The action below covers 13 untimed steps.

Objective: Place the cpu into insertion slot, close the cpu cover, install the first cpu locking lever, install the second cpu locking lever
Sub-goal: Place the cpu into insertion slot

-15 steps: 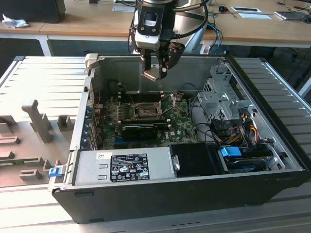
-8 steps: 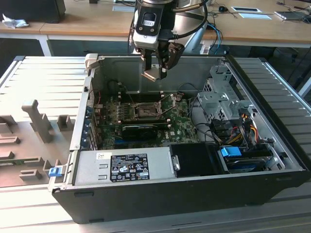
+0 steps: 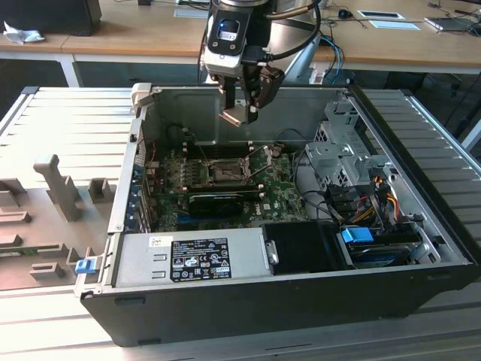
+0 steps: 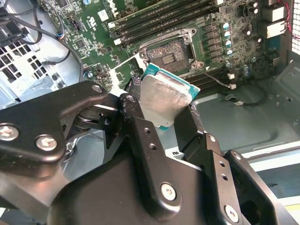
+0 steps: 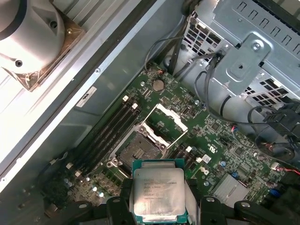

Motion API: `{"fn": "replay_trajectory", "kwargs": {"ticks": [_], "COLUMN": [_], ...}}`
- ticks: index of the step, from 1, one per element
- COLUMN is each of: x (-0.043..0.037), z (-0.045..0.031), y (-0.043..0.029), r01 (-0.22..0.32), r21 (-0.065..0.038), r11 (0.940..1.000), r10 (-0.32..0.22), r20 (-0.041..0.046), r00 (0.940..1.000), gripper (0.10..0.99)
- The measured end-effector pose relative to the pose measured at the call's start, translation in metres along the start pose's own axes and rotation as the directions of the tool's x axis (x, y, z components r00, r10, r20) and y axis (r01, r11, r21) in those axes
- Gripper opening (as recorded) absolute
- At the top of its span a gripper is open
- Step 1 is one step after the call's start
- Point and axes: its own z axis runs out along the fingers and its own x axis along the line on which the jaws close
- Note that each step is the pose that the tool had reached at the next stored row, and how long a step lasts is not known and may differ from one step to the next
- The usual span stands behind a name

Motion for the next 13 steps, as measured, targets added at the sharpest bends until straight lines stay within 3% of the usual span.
{"fn": "replay_trajectory", "kwargs": {"ticks": [13], "x": [0.0], "z": [0.0007], "y": [-0.0001], "r01": [-0.065], "r21": [-0.001], "r11": [0.9979], "r10": [0.065], "r20": [0.0058], "r00": [0.9978], "gripper": [0.525]}}
